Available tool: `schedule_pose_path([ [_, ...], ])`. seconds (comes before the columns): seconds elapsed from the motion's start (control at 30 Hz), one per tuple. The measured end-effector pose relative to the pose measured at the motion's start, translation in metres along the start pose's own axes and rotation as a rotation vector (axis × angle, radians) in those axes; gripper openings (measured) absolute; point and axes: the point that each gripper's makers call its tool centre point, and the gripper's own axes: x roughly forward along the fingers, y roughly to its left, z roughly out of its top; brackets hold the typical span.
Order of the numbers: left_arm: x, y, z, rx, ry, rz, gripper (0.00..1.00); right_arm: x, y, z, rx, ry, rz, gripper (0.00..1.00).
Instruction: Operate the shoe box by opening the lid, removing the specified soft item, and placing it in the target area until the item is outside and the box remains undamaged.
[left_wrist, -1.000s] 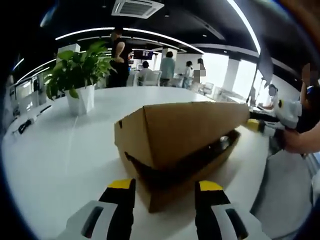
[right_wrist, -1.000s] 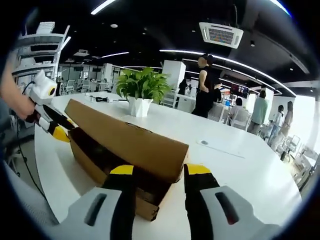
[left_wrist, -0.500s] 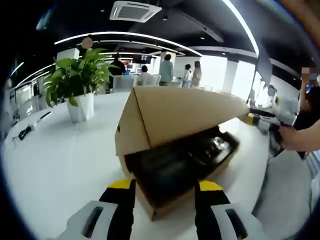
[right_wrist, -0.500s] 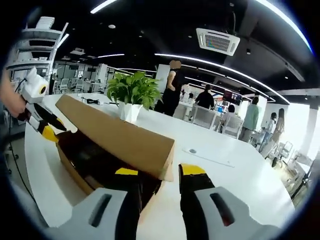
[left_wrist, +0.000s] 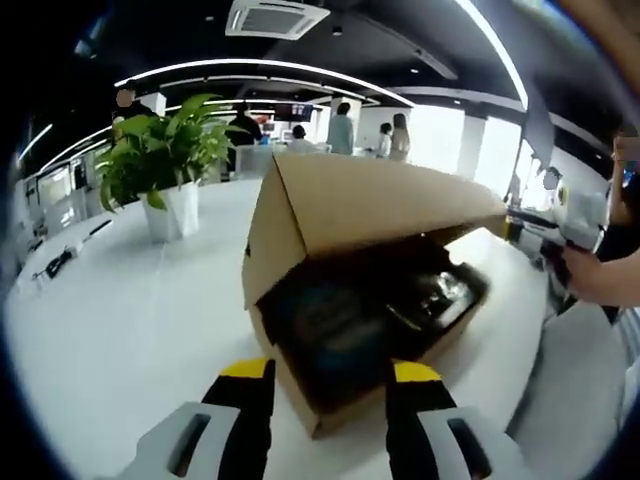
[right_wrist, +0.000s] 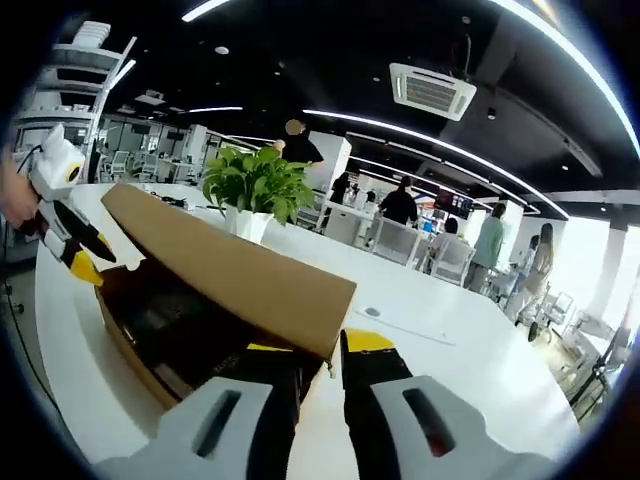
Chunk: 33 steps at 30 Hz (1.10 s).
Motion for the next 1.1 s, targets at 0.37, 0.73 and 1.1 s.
schedule_pose_path([
  [0.37, 0.002, 0.002, -0.007, -0.017, 0.048, 0.044, 0.41, 0.007, -0.01, 0.0, -0.001, -0.006, -0.034, 0.03],
  [0.73, 0.0, 0.02, -0.004, -0.074, 0.059, 0.132, 0.37, 0.016, -0.015, 0.002, -0.004, -0.007, -0.04, 0.01],
  [1.1, 0.003, 0.022, -0.014, -0.099, 0.114, 0.196, 0.33, 0.026, -0.021, 0.01, -0.033, 0.004, -0.028, 0.01],
])
